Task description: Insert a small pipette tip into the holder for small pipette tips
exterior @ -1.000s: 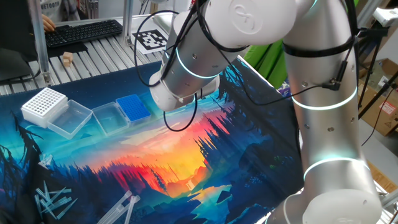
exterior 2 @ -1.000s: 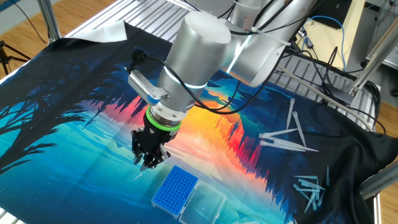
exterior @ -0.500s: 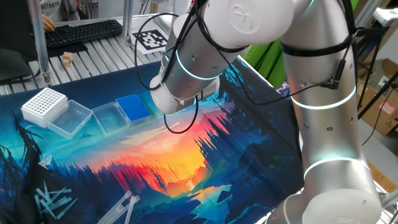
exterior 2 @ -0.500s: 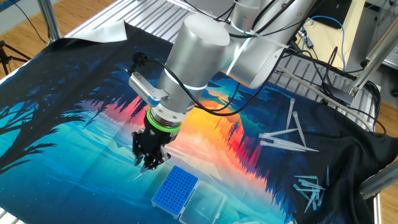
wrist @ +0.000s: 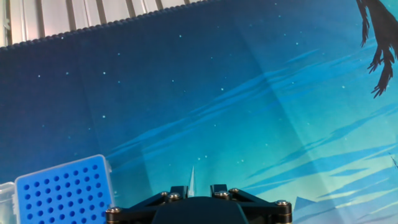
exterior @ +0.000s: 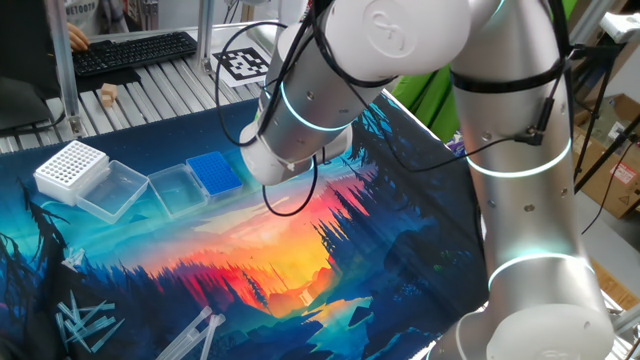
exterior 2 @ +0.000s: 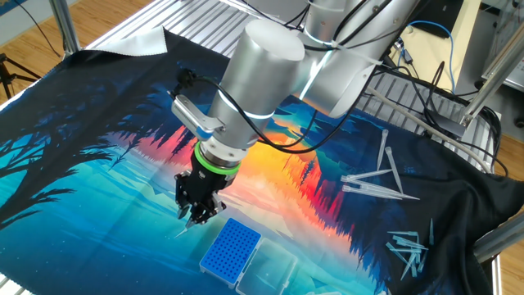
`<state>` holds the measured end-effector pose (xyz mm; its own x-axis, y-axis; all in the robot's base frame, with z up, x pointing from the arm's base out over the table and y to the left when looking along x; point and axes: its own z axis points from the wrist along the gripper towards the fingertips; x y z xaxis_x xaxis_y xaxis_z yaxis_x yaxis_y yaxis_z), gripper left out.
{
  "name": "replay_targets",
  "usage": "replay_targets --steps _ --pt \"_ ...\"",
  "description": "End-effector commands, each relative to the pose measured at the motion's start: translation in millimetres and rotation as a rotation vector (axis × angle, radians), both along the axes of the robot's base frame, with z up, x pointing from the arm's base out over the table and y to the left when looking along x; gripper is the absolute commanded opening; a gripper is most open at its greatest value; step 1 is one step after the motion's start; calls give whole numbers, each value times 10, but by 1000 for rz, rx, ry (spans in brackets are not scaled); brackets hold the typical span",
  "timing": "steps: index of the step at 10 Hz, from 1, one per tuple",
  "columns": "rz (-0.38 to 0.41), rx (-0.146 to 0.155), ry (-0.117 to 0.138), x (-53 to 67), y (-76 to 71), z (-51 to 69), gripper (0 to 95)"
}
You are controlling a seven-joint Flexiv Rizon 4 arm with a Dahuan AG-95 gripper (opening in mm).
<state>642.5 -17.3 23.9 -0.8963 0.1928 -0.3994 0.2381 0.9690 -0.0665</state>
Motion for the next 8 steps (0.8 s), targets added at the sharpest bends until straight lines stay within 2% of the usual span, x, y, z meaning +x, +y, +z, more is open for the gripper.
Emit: replay_targets --steps 1,8 --pt "3 -3 -16 11 15 -25 190" --pt "-7 2 -23 34 28 -70 190"
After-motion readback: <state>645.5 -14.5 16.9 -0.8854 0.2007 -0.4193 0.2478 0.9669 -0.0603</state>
